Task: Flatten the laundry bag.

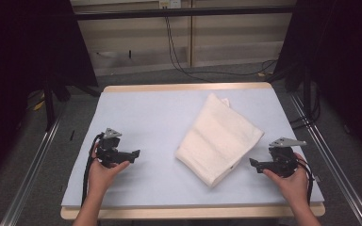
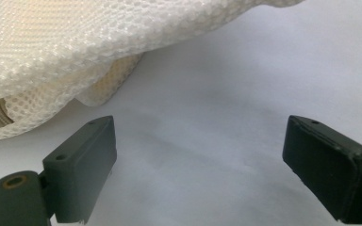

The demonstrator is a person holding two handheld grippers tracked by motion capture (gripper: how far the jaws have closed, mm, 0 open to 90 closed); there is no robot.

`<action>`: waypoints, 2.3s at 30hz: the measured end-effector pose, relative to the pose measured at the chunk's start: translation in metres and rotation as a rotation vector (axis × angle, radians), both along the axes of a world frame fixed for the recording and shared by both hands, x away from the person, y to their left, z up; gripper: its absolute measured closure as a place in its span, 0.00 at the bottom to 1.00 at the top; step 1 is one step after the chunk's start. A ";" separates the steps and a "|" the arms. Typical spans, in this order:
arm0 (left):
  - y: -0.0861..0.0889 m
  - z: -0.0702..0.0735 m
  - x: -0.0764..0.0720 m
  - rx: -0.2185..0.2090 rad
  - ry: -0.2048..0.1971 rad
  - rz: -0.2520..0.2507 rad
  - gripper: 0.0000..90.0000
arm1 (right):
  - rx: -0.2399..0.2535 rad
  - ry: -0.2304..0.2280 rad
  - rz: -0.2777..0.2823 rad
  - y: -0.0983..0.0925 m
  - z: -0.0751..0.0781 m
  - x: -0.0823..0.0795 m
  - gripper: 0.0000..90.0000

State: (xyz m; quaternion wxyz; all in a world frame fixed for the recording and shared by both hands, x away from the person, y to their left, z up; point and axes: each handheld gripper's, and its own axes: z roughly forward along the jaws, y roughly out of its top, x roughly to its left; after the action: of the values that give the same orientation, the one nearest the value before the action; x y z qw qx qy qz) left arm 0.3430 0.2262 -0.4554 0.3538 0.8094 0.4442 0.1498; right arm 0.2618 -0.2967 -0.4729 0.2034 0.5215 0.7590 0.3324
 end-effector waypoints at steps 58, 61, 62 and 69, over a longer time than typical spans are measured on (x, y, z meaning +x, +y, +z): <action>-0.054 0.003 -0.019 0.013 0.037 -0.186 0.08 | 0.084 -0.102 0.305 0.066 0.041 0.027 0.97; -0.056 0.004 -0.020 0.009 0.033 -0.192 0.08 | 0.084 -0.112 0.303 0.070 0.044 0.030 0.97; -0.057 0.004 -0.020 0.000 0.035 -0.190 0.08 | 0.086 -0.111 0.305 0.071 0.046 0.031 0.97; -0.061 0.005 -0.022 0.004 0.029 -0.225 0.08 | 0.078 -0.117 0.309 0.081 0.048 0.035 0.97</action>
State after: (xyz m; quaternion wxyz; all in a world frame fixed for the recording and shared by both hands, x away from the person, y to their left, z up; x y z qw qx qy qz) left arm 0.3214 0.1657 -0.4502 0.3603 0.8568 0.3556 0.0981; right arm 0.2970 -0.2160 -0.4249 0.1730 0.3858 0.8037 0.4187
